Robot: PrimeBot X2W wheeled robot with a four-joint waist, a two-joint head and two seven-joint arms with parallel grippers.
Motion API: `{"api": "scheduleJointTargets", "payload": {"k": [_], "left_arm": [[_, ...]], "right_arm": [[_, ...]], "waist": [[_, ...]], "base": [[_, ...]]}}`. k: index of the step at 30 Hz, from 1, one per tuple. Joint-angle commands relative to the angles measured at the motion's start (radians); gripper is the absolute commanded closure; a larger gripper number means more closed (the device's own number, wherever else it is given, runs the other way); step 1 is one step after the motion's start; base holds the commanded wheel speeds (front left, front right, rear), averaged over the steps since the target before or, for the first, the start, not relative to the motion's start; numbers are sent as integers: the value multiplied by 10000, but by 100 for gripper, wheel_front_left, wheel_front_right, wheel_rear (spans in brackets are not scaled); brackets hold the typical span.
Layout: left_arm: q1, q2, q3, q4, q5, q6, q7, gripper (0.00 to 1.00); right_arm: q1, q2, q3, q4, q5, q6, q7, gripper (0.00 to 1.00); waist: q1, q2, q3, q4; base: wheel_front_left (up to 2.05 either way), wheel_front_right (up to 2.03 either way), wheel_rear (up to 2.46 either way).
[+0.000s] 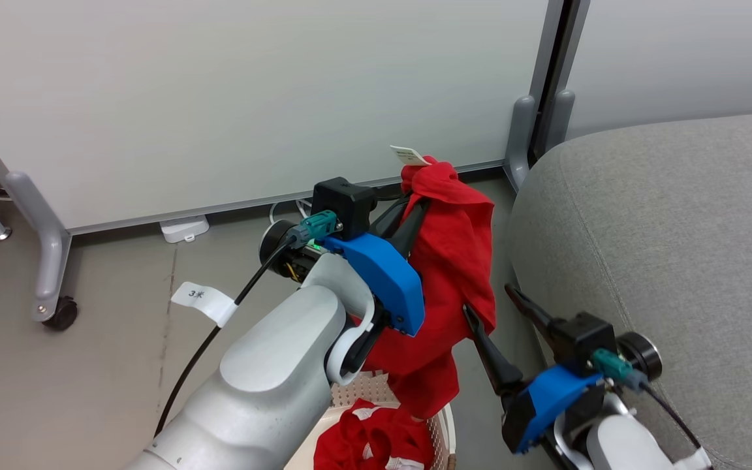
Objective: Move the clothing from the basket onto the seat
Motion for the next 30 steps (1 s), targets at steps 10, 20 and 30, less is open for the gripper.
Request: {"api": "scheduleJointTargets", "payload": {"k": [10,20,30], "left_arm": [[-435,9,-560,-55,-307,-98,-48,100],[-668,9,-996,-128,-576,-321,-81,100],[-851,9,-1224,-2,-805,-352,-247,100]], "right_arm": [[-1735,-164,456,1127,556,5,644,0],[-2724,-553,1666,2236,2112,5,827,0],[-3440,-450,2577,3539,3278,5,305,100]], "waist": [[0,-1,230,293],[0,-1,317,478],[0,-1,288,540]], "base": [[0,0,0],[0,0,0],[0,0,0]]}}
